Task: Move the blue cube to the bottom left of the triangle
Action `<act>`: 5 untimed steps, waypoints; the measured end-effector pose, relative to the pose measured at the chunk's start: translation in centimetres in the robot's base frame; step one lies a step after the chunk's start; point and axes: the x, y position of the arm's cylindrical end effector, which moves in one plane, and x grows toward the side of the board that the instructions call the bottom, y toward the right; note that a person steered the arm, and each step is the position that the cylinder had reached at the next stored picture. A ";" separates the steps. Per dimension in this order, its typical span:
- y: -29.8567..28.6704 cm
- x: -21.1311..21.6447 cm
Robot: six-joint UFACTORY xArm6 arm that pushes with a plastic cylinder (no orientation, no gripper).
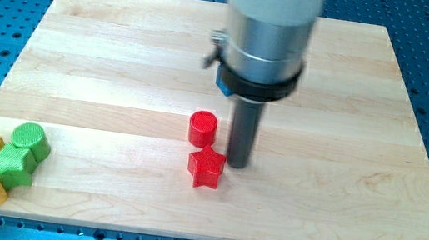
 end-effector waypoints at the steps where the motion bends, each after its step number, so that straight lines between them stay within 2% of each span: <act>1: 6.1 0.7; 2: 8.1 2.3; 3: 10.7 -4.8; 4: 9.3 -12.6; 5: 5.6 -15.0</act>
